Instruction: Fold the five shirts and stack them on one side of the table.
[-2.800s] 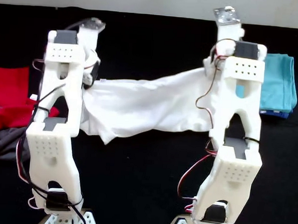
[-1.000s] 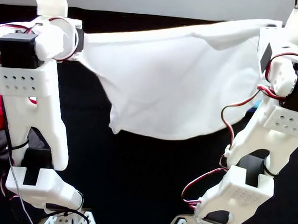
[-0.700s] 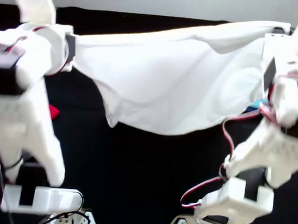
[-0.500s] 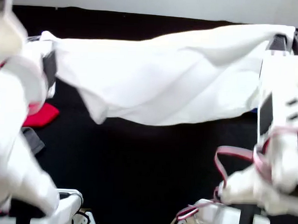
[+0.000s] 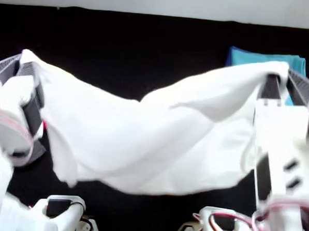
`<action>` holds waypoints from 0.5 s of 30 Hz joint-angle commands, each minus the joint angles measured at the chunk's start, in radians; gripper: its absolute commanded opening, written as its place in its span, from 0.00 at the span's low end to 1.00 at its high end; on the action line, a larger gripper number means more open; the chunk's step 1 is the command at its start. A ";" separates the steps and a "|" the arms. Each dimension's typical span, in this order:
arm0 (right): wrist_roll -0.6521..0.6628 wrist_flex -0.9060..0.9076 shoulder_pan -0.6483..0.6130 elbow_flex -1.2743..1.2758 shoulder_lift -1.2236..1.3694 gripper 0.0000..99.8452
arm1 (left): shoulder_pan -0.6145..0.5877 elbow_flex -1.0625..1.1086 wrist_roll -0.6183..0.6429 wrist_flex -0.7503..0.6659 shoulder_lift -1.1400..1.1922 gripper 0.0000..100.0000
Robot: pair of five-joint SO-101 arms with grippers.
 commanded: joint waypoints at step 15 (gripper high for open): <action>0.061 -0.894 -0.005 1.089 0.171 0.01 | -0.030 0.387 -0.110 -0.394 0.863 0.01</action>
